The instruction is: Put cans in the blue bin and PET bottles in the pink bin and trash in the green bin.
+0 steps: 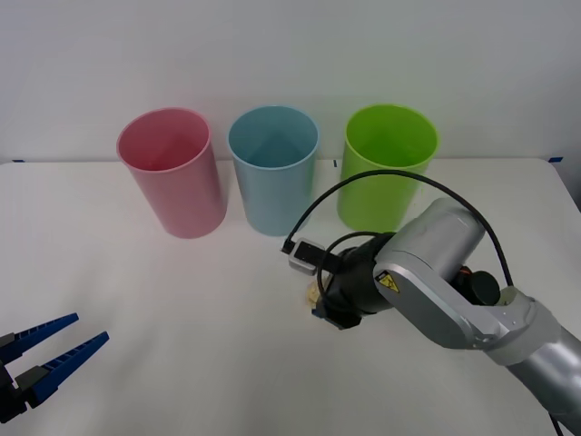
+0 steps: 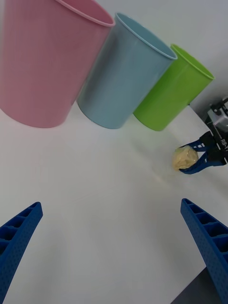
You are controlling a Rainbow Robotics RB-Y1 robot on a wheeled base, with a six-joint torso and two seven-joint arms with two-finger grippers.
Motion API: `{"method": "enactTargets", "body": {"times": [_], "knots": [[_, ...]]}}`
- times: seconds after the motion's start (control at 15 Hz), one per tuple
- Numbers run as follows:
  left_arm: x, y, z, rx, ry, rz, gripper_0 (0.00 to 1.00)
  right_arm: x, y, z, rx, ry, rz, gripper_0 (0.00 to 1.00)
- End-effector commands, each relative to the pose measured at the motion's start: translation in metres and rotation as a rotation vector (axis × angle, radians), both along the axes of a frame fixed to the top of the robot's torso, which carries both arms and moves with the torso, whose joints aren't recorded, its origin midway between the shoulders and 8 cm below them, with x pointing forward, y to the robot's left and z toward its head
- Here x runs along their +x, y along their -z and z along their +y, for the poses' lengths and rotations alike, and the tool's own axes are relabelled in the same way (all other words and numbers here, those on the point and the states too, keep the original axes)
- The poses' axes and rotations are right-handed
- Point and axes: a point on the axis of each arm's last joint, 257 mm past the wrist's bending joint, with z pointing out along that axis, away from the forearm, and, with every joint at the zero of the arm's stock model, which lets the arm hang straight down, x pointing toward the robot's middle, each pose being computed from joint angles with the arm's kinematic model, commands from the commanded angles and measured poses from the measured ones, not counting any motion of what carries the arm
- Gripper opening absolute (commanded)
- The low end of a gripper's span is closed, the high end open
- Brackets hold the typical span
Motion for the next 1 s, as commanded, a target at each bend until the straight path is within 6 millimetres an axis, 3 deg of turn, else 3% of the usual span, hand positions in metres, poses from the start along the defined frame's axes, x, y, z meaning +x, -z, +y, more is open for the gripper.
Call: {"method": "enactTargets", "body": {"times": [0.07,0.6,1.0], "knots": [[0.0,0.0,0.0,0.0,0.0,0.0,1.0,-0.014,-0.037,-0.003,0.112,0.001,-0.054,0.0],[0.0,0.0,0.0,0.0,0.0,0.0,1.0,-0.065,-0.155,-0.04,0.482,0.02,-0.138,0.0],[0.0,0.0,0.0,0.0,0.0,0.0,1.0,-0.053,-0.233,-0.077,0.689,0.085,-0.22,0.0]]}}
